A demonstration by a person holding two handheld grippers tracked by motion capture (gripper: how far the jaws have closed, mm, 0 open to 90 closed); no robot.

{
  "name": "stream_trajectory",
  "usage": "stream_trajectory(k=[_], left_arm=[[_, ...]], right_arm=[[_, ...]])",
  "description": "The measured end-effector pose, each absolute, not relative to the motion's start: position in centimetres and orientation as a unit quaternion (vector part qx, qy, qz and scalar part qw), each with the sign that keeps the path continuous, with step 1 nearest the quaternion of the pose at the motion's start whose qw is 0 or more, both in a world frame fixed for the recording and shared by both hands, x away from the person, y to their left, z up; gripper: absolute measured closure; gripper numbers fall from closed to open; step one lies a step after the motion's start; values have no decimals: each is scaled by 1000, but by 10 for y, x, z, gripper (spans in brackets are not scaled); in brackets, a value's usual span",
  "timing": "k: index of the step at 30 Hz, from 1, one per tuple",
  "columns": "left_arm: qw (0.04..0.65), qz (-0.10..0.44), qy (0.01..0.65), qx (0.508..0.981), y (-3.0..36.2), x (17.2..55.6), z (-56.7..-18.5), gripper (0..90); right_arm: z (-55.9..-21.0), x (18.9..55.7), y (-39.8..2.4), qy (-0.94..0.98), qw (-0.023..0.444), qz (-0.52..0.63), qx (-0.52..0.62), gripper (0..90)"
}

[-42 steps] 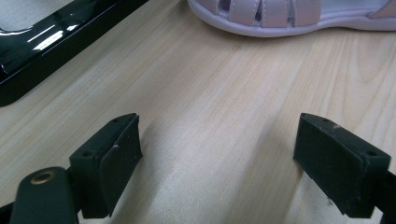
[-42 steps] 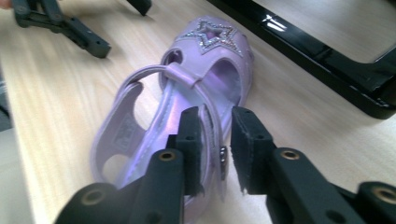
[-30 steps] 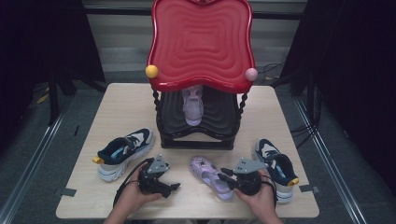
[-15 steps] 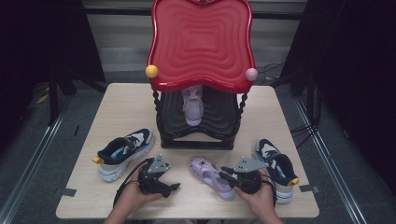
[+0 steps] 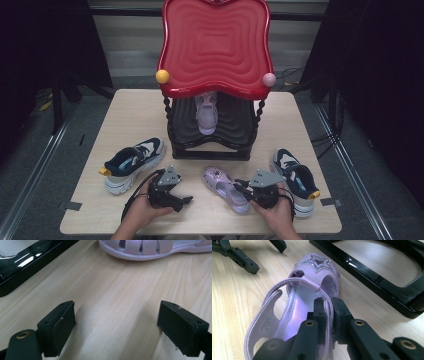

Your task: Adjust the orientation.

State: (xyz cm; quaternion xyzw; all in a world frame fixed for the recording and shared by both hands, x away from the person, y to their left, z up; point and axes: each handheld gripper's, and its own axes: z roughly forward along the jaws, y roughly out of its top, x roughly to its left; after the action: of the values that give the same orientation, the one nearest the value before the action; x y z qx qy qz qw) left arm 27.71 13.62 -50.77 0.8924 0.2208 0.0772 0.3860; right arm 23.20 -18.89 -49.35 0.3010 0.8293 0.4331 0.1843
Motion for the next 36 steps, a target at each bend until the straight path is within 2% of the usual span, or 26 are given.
stream_trajectory(k=[16, 36], left_arm=[[386, 78, 220, 892, 136, 277, -508, 141], [386, 78, 220, 893, 136, 277, -508, 141]], right_arm=[[-488, 228, -185, 828, 200, 441, 283, 826], [-451, 217, -201, 804, 220, 466, 297, 828]])
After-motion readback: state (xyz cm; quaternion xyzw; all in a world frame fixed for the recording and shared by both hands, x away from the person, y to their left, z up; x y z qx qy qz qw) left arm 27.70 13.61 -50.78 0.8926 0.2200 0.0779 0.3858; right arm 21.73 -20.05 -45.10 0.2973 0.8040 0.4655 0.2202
